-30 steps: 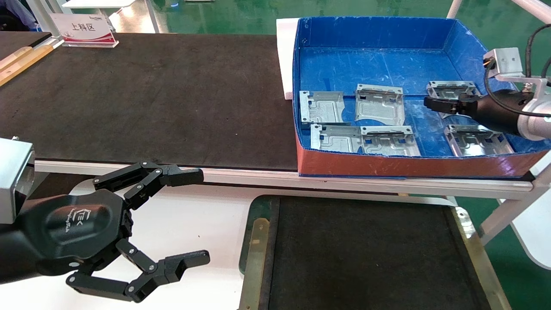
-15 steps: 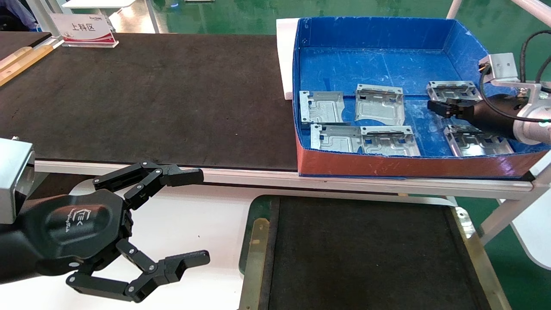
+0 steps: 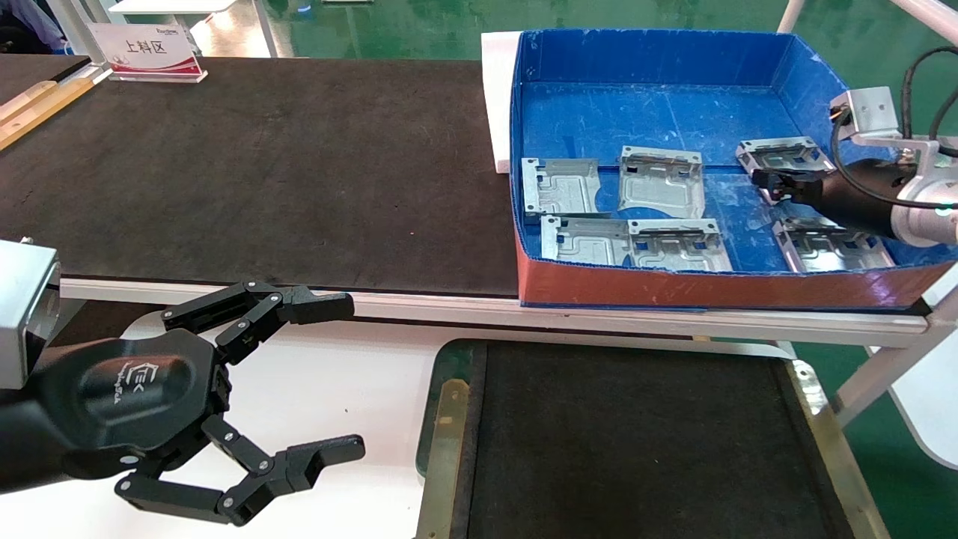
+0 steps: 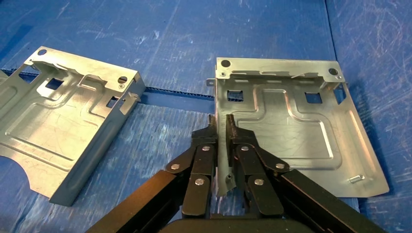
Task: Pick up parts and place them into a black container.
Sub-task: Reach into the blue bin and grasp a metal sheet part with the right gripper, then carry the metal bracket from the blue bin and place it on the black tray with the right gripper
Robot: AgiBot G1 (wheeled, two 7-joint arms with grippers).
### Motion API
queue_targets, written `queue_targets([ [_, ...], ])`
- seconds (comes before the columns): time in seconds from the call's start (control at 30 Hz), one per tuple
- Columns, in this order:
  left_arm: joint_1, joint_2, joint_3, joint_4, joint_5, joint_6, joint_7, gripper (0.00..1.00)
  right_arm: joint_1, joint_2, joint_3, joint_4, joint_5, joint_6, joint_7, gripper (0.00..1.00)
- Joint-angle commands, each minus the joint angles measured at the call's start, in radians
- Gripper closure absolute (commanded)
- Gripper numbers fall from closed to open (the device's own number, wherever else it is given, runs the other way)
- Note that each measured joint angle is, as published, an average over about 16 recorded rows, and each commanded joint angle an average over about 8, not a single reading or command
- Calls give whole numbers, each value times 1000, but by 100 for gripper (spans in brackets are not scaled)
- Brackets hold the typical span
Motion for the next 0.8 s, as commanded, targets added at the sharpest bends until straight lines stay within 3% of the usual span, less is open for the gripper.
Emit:
queue_targets([
  [0.03, 0, 0, 0, 0, 0, 0, 0, 0, 2, 0, -1, 0, -1, 0, -1, 100],
  [0.47, 0, 0, 0, 0, 0, 0, 0, 0, 0, 7, -2, 6, -3, -4, -14, 100],
  [0.8, 0, 0, 0, 0, 0, 0, 0, 0, 15, 28, 4, 42, 6, -44, -86, 100],
])
